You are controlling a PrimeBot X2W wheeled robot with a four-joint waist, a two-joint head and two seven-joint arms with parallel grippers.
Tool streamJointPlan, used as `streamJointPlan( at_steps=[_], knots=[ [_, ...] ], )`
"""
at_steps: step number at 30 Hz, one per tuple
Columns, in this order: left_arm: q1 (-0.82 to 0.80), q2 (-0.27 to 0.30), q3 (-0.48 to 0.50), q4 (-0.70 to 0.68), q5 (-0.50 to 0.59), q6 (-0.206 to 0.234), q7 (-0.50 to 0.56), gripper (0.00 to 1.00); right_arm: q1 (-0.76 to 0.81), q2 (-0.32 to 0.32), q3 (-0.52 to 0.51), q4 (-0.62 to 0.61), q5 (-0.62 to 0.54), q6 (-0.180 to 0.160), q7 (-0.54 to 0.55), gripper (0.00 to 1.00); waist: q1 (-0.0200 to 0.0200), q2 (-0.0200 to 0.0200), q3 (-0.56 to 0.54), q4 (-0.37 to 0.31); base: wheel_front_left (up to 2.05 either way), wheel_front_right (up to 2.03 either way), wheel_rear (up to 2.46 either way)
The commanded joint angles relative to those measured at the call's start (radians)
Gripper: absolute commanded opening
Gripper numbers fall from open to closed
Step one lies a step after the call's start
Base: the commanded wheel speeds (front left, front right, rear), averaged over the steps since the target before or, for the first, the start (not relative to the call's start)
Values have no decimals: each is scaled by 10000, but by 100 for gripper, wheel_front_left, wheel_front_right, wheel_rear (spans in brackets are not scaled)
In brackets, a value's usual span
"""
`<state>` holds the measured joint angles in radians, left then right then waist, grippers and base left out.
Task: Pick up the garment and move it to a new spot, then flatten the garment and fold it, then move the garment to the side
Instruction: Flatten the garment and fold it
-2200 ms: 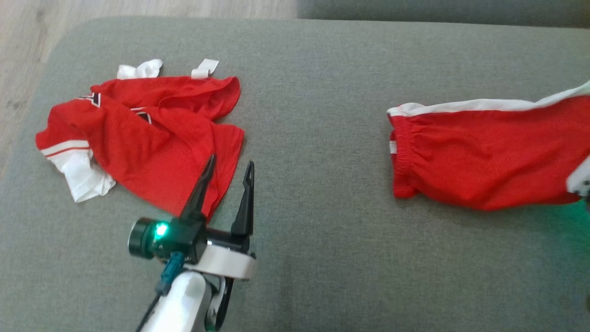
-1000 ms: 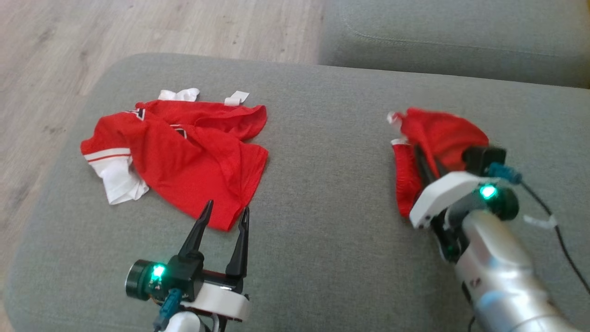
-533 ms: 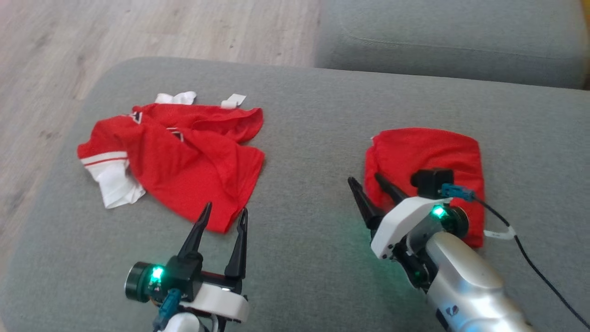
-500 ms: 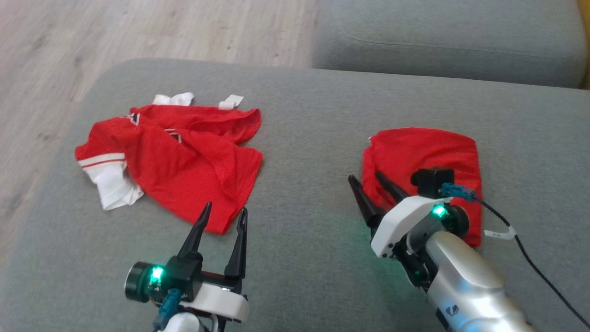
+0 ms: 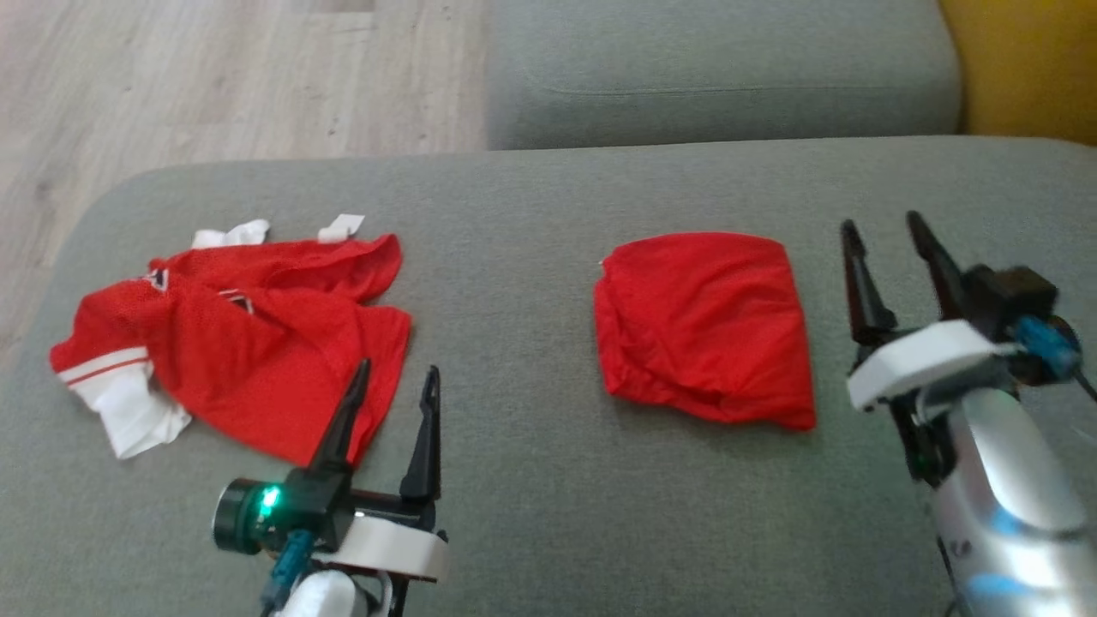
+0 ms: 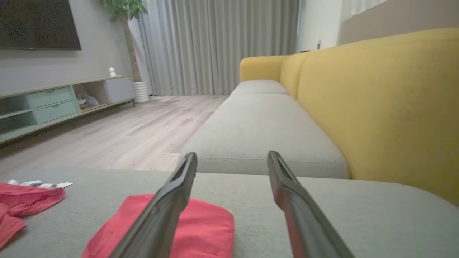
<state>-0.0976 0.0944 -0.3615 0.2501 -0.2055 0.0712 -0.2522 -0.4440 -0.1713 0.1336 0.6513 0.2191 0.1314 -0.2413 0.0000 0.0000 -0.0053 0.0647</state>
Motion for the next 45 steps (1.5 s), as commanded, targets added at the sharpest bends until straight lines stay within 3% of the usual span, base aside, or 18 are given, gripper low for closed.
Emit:
streamJointPlan(
  at_steps=[1,10,17,25,26,27,35,45],
  knots=[
    [-240,55,429,-384,-94,15,-95,100,394,207,-293,-850,-488,-7,-165,100,0,0,-47,-257,0,0,0],
    [69,-127,648,-510,-207,-99,-95,100,2825,1132,-1645,-3739,-1818,-7,-197,100,0,0,34,-622,0,0,0],
    [164,-214,802,-527,-109,-193,-95,100,3658,1205,-1427,-4344,-1352,-7,-200,100,0,0,41,-634,0,0,0],
    [71,-305,826,-566,81,-327,-95,100,3546,1209,-1366,-4562,-1185,-7,-123,100,0,0,223,-350,0,0,0],
    [53,-314,810,-567,112,-338,-95,100,3473,1209,-1322,-4523,-1209,-7,-81,37,0,0,251,-293,0,0,0],
    [32,-321,794,-571,142,-351,-95,100,3369,1209,-1274,-4476,-1225,-7,-49,0,0,0,296,-229,0,0,0],
    [-538,-368,536,-647,394,-428,-95,100,1672,1210,-1068,-3125,-1786,-7,389,0,0,0,1133,651,0,0,0],
    [-1165,-419,-14,-612,460,-417,-95,100,-900,787,-1328,788,-2302,-7,202,0,0,0,2126,1757,0,0,0]
  ],
)
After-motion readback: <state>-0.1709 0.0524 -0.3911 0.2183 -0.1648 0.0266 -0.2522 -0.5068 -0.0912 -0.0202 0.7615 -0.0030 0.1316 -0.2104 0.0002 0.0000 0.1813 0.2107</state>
